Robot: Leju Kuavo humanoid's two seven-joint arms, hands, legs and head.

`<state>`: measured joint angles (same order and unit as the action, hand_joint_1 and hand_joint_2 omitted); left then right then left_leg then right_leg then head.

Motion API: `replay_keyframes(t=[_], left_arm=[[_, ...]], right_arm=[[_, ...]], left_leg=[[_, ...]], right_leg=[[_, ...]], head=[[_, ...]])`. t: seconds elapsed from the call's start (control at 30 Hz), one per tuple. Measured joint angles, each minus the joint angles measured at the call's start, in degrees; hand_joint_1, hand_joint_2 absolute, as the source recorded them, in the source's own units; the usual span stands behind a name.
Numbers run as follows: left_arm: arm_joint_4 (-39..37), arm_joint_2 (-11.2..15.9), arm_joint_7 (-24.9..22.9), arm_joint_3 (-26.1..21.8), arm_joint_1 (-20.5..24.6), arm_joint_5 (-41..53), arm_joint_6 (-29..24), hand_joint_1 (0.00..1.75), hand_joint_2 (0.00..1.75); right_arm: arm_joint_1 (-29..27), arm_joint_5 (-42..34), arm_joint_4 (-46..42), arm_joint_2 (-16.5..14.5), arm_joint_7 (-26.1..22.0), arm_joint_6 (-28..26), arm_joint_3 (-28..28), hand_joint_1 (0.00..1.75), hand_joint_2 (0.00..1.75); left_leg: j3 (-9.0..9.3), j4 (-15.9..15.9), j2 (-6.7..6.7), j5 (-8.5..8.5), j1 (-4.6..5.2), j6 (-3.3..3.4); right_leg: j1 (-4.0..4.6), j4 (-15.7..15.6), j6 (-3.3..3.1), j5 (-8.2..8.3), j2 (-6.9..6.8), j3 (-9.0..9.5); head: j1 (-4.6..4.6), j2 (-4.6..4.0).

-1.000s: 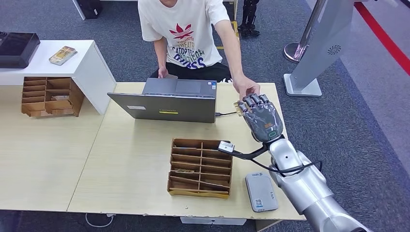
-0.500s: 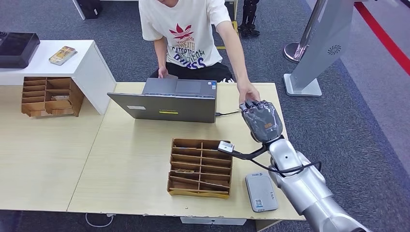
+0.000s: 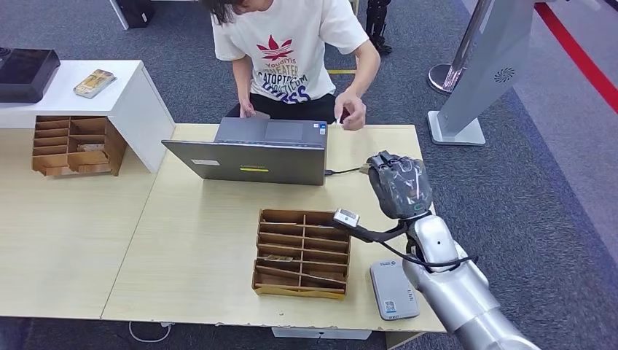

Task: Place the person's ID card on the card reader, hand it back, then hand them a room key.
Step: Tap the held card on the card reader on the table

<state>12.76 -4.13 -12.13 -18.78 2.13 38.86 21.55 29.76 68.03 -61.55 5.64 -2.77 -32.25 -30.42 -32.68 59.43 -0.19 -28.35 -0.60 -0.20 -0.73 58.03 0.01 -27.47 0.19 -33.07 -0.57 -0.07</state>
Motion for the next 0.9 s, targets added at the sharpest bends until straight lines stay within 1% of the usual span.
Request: replay_keyframes(t=[0.2,0.33,0.53,0.6,0.7,0.8,0.9], left_arm=[[0.00,-0.21,0.00,-1.02,-0.07,-0.95,0.00,0.00,0.00],[0.00,-0.63,0.20,-2.42,-0.39,-1.95,0.00,0.00,0.00],[0.00,-1.13,0.55,-4.37,-0.83,-3.12,0.00,0.00,0.00],[0.00,-1.27,0.68,-5.05,-0.99,-3.45,0.00,0.00,0.00],[0.00,-1.44,0.82,-6.00,-1.16,-3.78,0.00,0.00,0.00],[0.00,-1.51,0.87,-6.71,-1.19,-3.88,0.00,0.00,0.00],[0.00,-1.58,0.92,-7.43,-1.20,-3.90,0.00,0.00,0.00]], right_arm=[[-7.84,-16.65,-12.43,-2.25,-4.56,4.93,4.94,1.75,1.75],[-13.77,-35.54,-19.77,-3.40,-7.75,10.26,7.72,1.75,1.75],[-22.29,-52.53,-28.91,-3.57,-8.68,13.21,12.38,1.75,1.75],[-25.56,-56.71,-31.27,-3.23,-8.66,13.59,14.56,1.75,1.75],[-30.22,-60.64,-34.23,-2.03,-8.24,14.95,17.70,1.75,1.75],[-33.49,-63.12,-36.28,-0.81,-7.49,16.30,19.87,1.75,1.75],[-35.71,-63.75,-37.57,0.72,-5.84,16.98,20.83,1.75,1.75]], left_leg=[[-0.01,-0.01,-0.01,0.00,0.00,0.00],[-0.05,-0.01,-0.08,0.00,0.00,0.00],[-0.10,-0.01,-0.12,-0.05,0.01,0.00],[-0.11,-0.01,-0.16,-0.05,0.02,0.02],[-0.12,-0.01,-0.16,-0.07,0.03,0.04],[-0.12,-0.01,-0.13,-0.07,0.04,0.04],[-0.11,-0.01,-0.13,-0.07,0.03,0.04]], right_leg=[[0.00,0.00,0.00,0.00,-0.02,-0.02],[0.00,-0.01,0.01,-0.02,-0.10,-0.03],[0.00,-0.06,0.03,-0.07,-0.14,-0.08],[0.00,-0.07,0.03,-0.08,-0.18,-0.07],[0.00,-0.07,0.04,-0.07,-0.18,-0.07],[-0.01,-0.07,0.04,-0.07,-0.16,-0.07],[-0.01,-0.07,0.03,-0.07,-0.16,-0.07]], head=[[0.00,0.00],[0.00,0.01],[0.00,0.01],[0.00,0.01],[0.00,0.00],[0.01,0.00],[0.01,0.00]])
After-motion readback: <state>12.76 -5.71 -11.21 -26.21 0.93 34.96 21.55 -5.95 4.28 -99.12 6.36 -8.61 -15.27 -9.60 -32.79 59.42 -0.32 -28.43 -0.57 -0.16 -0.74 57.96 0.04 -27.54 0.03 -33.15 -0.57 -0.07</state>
